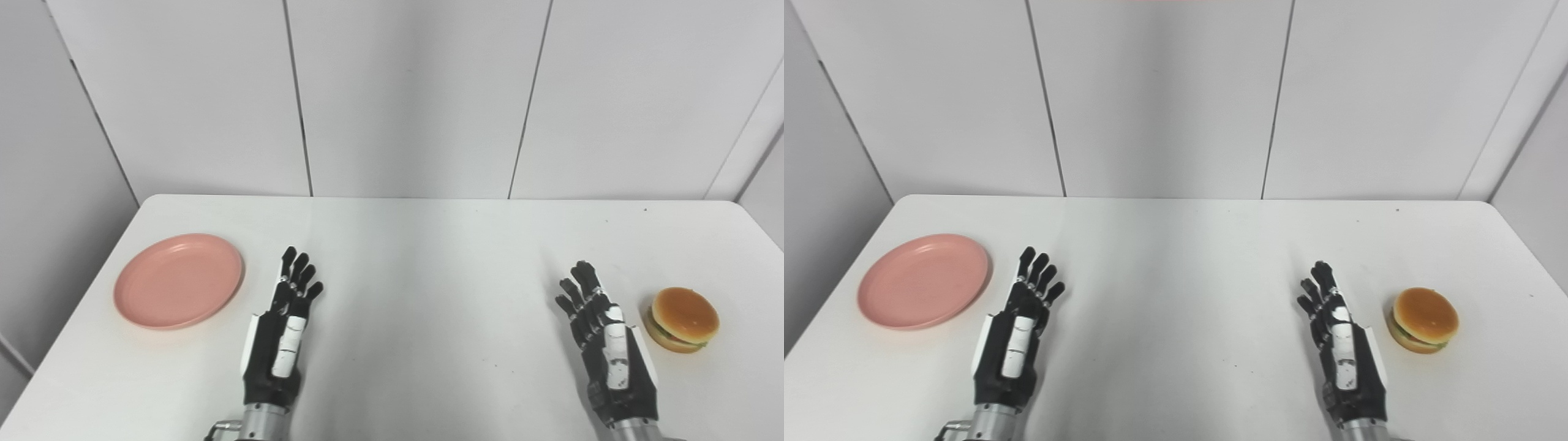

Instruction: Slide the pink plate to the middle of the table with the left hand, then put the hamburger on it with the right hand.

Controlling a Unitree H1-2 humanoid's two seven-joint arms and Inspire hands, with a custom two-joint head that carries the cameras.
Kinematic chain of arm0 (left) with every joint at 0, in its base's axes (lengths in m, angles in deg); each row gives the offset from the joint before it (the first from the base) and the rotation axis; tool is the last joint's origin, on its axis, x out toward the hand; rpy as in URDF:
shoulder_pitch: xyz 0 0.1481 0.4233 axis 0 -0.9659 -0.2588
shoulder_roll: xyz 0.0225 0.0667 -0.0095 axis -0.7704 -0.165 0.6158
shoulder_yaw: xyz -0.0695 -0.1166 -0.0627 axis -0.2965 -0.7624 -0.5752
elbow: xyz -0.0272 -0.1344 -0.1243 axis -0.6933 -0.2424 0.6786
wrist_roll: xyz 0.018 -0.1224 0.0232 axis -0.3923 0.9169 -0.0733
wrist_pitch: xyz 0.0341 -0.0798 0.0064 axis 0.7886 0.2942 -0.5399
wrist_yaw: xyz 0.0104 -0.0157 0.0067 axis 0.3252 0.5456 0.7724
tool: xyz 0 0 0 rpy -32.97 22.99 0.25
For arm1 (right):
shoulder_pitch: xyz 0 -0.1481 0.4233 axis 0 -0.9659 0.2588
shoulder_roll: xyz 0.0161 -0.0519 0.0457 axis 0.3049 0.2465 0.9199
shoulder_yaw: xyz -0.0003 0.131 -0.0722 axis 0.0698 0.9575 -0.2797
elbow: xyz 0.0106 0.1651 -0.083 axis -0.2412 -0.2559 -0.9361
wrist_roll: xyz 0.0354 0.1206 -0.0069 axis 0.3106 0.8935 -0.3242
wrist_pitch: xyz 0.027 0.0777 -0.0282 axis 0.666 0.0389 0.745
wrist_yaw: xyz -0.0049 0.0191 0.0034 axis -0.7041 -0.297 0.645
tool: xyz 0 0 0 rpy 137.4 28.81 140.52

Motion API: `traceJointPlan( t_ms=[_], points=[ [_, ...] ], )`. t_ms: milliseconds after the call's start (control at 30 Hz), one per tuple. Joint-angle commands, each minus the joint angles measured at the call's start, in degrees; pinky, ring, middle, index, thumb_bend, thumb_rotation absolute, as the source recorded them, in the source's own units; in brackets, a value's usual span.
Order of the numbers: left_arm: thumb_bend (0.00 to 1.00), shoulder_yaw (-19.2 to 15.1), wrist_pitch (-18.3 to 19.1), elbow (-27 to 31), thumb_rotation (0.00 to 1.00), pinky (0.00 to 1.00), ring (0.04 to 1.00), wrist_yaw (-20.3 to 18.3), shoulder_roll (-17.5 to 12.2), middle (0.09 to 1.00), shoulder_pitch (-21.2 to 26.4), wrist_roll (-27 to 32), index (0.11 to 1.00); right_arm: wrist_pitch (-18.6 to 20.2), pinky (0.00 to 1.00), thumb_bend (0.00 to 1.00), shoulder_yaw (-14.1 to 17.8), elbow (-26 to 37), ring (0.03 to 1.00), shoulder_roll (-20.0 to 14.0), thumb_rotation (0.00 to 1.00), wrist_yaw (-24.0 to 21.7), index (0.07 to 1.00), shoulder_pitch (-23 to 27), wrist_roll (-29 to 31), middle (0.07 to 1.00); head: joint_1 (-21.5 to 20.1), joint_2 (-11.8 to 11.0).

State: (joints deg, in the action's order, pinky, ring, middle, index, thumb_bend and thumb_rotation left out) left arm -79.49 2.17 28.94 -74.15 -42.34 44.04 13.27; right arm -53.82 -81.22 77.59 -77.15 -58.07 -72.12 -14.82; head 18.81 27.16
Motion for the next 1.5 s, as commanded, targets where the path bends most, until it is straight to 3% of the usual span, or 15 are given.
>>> traceJointPlan(
  t_ms=[0, 233, 533, 733, 900, 1000, 1167, 1467],
  points=[
    [0.8, 0.8, -2.5, -4.1, 0.8, 0.93, 0.981, 0.5, 1.1, 0.991, -1.5, -0.9, 1.0, -1.7, 0.95, 0.79, 0.9, -4.3, 0.958, -0.9, 1.0, -1.2, 0.967, -2.3, 0.5, 0.981, 0.5, -0.2],
    [0.77, 0.7, -3.2, -6.1, 0.82, 0.95, 0.978, -0.1, 1.1, 0.993, -1.1, 1.4, 1.0, -2.0, 0.92, 0.83, 1.0, -5.5, 0.938, -0.5, 1.0, -1.0, 0.972, -2.0, -0.7, 0.98, -0.7, -1.9],
    [0.8, 0.4, -5.7, -7.6, 0.82, 0.93, 0.966, 0.2, 0.2, 0.981, -1.1, 0.7, 1.0, -3.0, 0.92, 0.84, 0.7, -7.1, 0.938, 0.3, 1.0, -1.7, 0.961, -1.6, -0.9, 0.984, -2.0, -3.1],
    [0.9, 0.3, -1.7, -0.3, 0.81, 0.94, 0.994, -0.6, -0.1, 0.984, -1.7, 3.7, 1.0, -2.7, 0.87, 0.84, 0.5, -7.1, 0.89, 1.6, 1.0, -0.5, 0.932, -1.5, -1.8, 0.952, -4.5, -2.9],
    [0.94, -3.2, 3.0, 8.6, 0.82, 0.84, 0.918, 3.5, -0.4, 0.923, 3.0, 3.3, 0.946, -2.8, 0.8, 0.84, 0.5, -8.0, 0.842, 2.2, 1.0, 0.1, 0.899, -1.2, -2.7, 0.904, -5.2, -3.4],
    [0.94, -5.4, 4.7, 10.2, 0.84, 0.82, 0.881, 4.0, -2.4, 0.879, 6.1, 3.5, 0.907, -2.8, 0.79, 0.85, 0.4, -8.2, 0.834, 2.4, 1.0, 0.1, 0.895, -1.1, -2.7, 0.892, -5.3, -3.5],
    [0.94, -10.2, 8.0, 11.1, 0.86, 0.74, 0.833, 4.1, -8.9, 0.838, 13.0, 4.7, 0.866, -2.4, 0.77, 0.84, 0.3, -8.0, 0.805, 2.7, 1.0, 0.3, 0.861, -1.1, -2.8, 0.867, -5.4, -3.3],
    [0.92, -17.5, 11.3, 6.7, 0.83, 0.7, 0.832, 3.5, -18.8, 0.838, 20.0, 9.4, 0.846, -1.2, 0.75, 0.85, -0.2, -6.5, 0.8, 2.8, 1.0, 0.4, 0.853, -1.7, -3.5, 0.868, -5.1, -2.8]
  ],
)
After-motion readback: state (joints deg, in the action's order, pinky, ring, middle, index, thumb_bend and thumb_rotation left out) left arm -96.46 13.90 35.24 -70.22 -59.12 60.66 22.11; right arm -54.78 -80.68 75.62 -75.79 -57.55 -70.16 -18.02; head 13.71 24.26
